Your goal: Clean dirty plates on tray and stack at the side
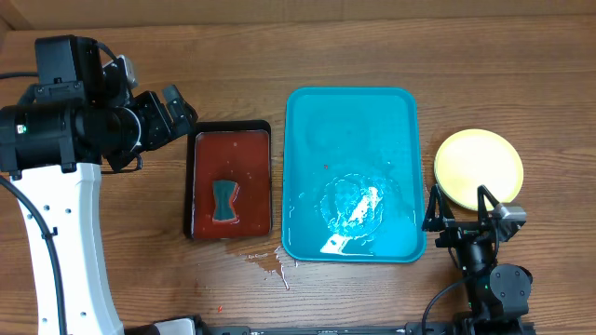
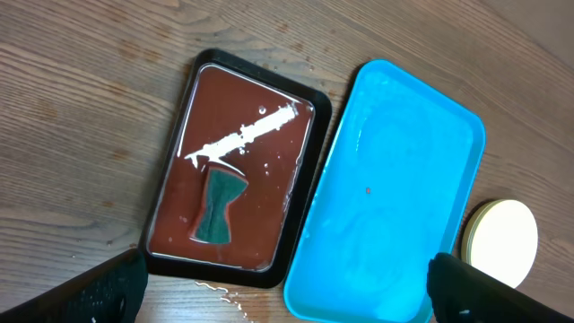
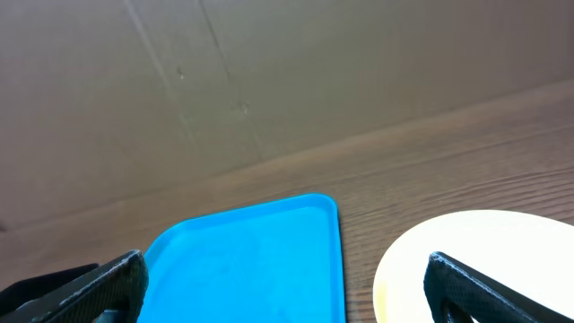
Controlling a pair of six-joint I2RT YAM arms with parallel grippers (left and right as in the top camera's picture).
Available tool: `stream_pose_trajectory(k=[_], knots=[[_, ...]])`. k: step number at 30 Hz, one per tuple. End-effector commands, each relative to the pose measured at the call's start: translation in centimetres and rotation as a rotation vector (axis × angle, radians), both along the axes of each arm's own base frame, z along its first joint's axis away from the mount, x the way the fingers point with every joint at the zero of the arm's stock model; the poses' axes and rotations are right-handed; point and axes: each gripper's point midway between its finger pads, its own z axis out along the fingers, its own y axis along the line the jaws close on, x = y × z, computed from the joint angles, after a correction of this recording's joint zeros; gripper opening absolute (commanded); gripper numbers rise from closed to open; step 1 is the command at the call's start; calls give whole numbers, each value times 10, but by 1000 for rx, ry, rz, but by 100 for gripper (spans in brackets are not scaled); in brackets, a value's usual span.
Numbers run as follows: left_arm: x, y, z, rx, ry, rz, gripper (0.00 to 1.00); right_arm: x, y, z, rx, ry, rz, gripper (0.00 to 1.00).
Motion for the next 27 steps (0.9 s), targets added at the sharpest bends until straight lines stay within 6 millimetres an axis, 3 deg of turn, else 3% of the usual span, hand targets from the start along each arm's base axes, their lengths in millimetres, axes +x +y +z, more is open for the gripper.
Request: stream_pose_trajectory(k=[1, 14, 17, 19, 23, 27], knots=[[0, -3, 11, 6, -43, -31, 100, 1, -2, -3, 3, 1, -14, 100], [0, -4, 11, 7, -42, -34, 100, 1, -2, -3, 3, 1, -14, 100], [-11, -9, 18, 53, -69, -57, 100, 1, -2, -3, 3, 1, -14, 100], [-16, 2, 32, 181, -145, -36, 100, 1, -2, -3, 3, 1, -14, 100], [-20, -3, 66, 290, -389, -35, 100, 1, -2, -3, 3, 1, -14, 100], [-35, -4, 77, 313, -589, -33, 100, 1, -2, -3, 3, 1, -14, 100]])
